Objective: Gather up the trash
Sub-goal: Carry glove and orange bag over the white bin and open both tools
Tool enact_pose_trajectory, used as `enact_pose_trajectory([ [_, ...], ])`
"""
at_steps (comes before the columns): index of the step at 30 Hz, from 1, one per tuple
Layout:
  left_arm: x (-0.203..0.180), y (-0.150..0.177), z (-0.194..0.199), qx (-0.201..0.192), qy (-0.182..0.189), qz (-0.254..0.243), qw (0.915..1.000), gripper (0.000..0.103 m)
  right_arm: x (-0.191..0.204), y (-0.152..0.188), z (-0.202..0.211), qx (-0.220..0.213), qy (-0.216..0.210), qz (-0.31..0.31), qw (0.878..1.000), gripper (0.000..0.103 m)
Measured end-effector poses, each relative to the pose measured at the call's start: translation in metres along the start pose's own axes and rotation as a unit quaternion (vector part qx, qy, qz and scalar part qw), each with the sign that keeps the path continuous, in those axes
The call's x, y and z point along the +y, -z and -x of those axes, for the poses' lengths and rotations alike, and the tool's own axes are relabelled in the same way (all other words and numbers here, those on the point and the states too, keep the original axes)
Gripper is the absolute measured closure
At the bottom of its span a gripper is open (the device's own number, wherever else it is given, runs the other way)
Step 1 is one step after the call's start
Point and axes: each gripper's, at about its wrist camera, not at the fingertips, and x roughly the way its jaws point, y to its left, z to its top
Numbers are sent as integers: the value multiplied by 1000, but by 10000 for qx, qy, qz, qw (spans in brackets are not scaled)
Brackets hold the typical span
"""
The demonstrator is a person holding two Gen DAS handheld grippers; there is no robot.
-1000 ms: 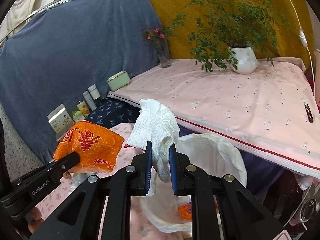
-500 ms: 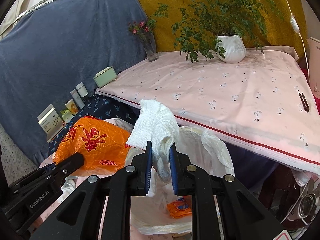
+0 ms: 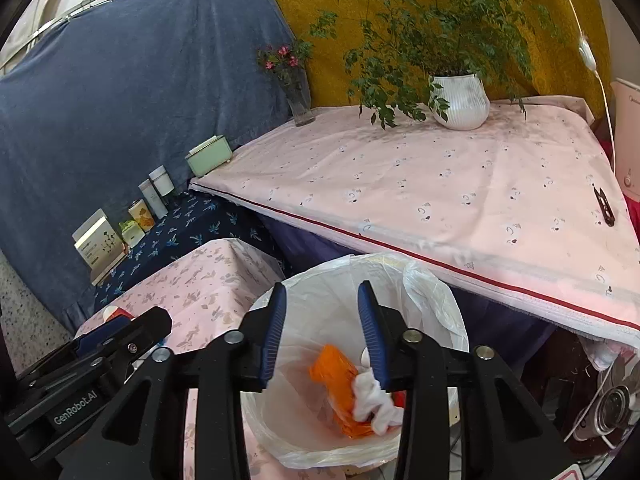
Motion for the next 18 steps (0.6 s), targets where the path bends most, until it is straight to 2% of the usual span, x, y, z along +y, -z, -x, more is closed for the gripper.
enact_pose_trajectory([
  [3,9,1,5,-32,-56,103,9999,38,7,0,5,-74,-14,45,10000,55],
  [6,21,2,9,-48,-132,234,9996,34,15,0,7,-70,-76,101,9999,54],
  [18,87,19,17,25,-511,861,9950,34,59,12,3,75,-360,381,9986,53],
])
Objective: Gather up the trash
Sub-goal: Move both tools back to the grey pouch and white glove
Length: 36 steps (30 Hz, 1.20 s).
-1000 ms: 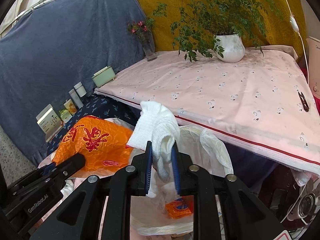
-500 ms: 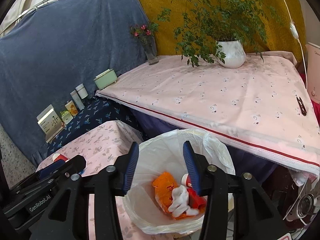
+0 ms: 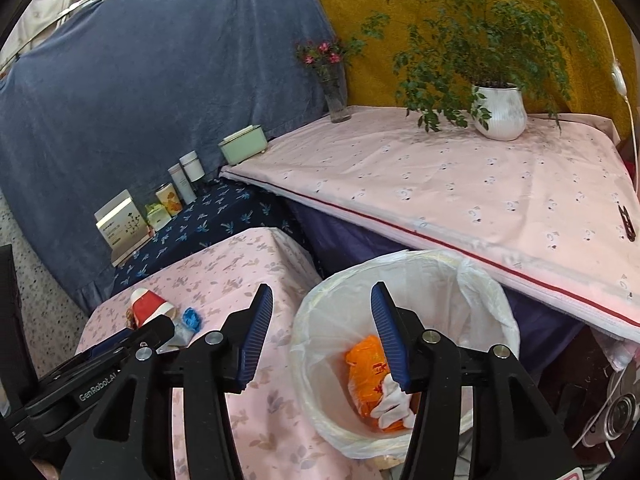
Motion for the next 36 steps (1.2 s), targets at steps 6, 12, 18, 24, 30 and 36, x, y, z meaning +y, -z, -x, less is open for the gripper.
enact_pose_trajectory([
  [6,29,3,1,22,-182,229,9996,34,24,9,-8,125,-132,146,9997,53],
  [12,60,11,-4,110,-402,438,9982,29,43,14,-14,199,-213,226,9993,51],
  [18,90,26,-17,326,-661,546,9958,28,61,23,-25,337,-257,372,9984,51],
  [24,113,37,-35,574,-707,679,9935,33,82,34,-41,513,-327,480,9970,51],
  [30,128,43,-55,820,-715,748,9912,50,101,44,-54,661,-373,611,9952,51],
  [36,146,47,-64,1003,-510,874,9898,98,124,52,-69,831,-483,765,9924,51],
])
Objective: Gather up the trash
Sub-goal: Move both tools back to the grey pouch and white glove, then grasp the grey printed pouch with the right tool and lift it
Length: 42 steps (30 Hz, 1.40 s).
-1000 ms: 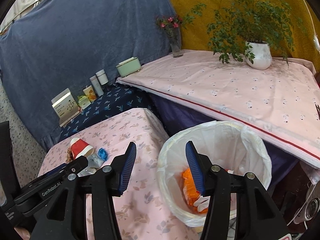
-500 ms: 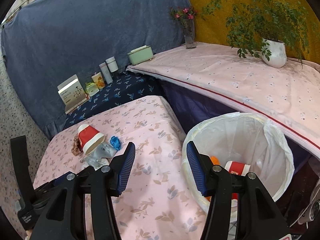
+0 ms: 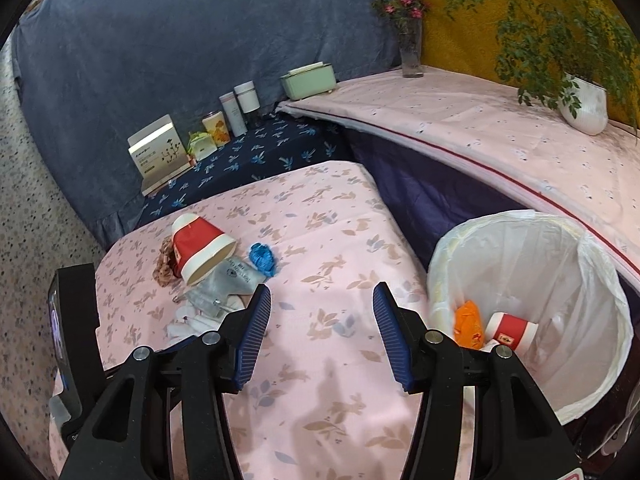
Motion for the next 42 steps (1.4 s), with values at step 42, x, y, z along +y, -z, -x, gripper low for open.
enact_pose_trajectory([
  [42,47,-20,37,-338,-164,-99,9992,100,92,-6,-88,772,-1438,268,9862,91],
])
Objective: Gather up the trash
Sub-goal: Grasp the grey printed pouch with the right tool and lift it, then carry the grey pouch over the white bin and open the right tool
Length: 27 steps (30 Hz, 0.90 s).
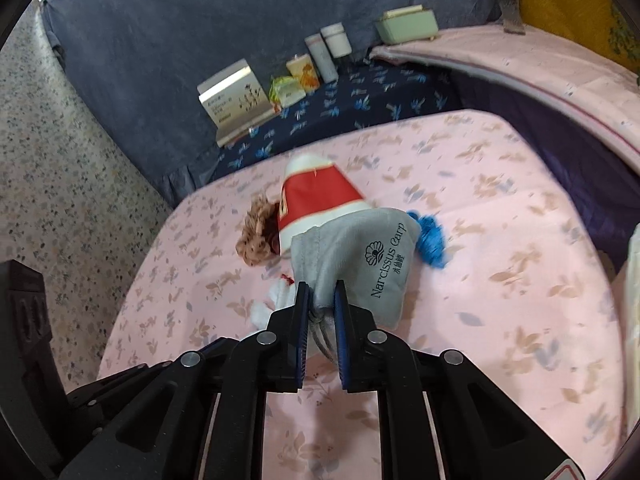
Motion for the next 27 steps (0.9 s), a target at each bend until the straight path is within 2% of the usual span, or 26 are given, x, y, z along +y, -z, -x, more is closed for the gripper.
enact_pose_trajectory([
  [7,-57,-10,30,-353,195,-474,9981,100,-22,-14,69,-627,229,-85,9977,91],
  [15,-134,-13,56,-650,481,-1067,9910,100,-66,-17,141,-1263,642,-284,9895,91],
  [21,-183,-7,61,-716,665,-1431,9849,100,-104,-14,183,-1570,909,-502,9821,91],
  [22,-189,-6,61,-718,677,-1481,9840,103,-111,-13,190,-1614,960,-528,9808,91],
  [27,-217,-1,56,-658,692,-1622,9821,103,-141,-10,221,-1848,1265,-709,9720,91],
])
